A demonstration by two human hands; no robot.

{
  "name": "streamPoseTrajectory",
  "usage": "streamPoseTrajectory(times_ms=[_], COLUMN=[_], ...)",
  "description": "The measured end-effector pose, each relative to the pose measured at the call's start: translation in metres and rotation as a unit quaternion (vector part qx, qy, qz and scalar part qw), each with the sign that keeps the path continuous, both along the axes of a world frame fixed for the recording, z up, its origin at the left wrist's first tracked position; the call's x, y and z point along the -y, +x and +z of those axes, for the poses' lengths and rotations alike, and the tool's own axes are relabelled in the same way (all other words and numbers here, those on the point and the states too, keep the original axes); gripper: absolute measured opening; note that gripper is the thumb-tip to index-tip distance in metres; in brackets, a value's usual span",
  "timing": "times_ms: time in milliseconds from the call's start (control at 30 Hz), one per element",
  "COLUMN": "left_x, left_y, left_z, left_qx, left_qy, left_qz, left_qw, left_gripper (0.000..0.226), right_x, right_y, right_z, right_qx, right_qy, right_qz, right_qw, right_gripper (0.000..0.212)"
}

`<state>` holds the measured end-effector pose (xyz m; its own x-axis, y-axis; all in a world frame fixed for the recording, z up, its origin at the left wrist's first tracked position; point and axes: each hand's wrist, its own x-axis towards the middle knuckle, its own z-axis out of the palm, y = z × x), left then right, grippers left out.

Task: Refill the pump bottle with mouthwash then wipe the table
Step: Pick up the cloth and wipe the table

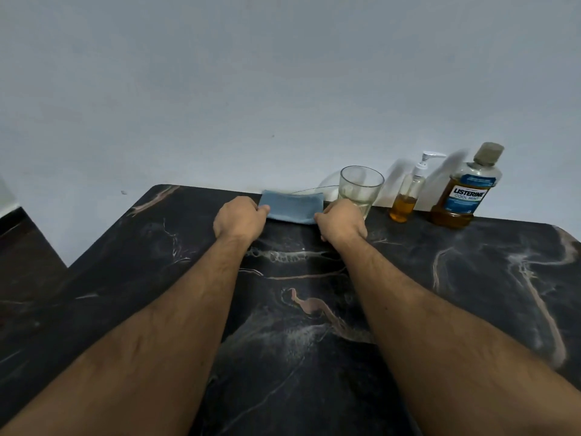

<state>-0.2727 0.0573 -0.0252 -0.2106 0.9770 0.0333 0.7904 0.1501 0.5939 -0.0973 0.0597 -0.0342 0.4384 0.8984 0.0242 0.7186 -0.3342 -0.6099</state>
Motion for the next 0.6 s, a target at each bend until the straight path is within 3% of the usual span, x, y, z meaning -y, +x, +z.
streamPoseTrajectory(times_ms=[100, 200, 300, 367, 433, 533, 600], left_x=[0.012, 0.026, 0.048, 0.070, 0.098, 0.143, 0.173], left_y=[-0.003, -0.011, -0.010, -0.007, 0.000, 0.012, 0.021], left_z=[0.001, 0.001, 0.005, 0.009, 0.013, 0.021, 0.027], left_qx=[0.053, 0.160, 0.356, 0.421, 0.443, 0.445, 0.434], left_qy=[0.019, 0.020, -0.002, -0.013, -0.022, -0.035, -0.032], left_qz=[-0.001, -0.006, 0.020, 0.028, 0.006, -0.038, -0.072], left_qw=[0.998, 0.987, 0.934, 0.907, 0.896, 0.894, 0.898], left_gripper=[0.021, 0.024, 0.007, 0.022, 0.030, 0.034, 0.037], right_x=[0.014, 0.042, 0.081, 0.112, 0.144, 0.195, 0.229], right_y=[-0.002, -0.007, -0.006, -0.002, 0.005, 0.019, 0.029], right_z=[0.007, 0.013, 0.019, 0.024, 0.029, 0.035, 0.044], right_qx=[-0.073, -0.175, -0.347, -0.456, -0.529, -0.604, -0.629], right_qy=[0.069, 0.136, 0.159, 0.162, 0.158, 0.137, 0.110], right_qz=[0.039, 0.055, 0.051, 0.037, 0.022, 0.018, 0.039], right_qw=[0.994, 0.973, 0.923, 0.874, 0.833, 0.785, 0.769], right_gripper=[0.011, 0.011, 0.016, 0.013, 0.009, 0.034, 0.036])
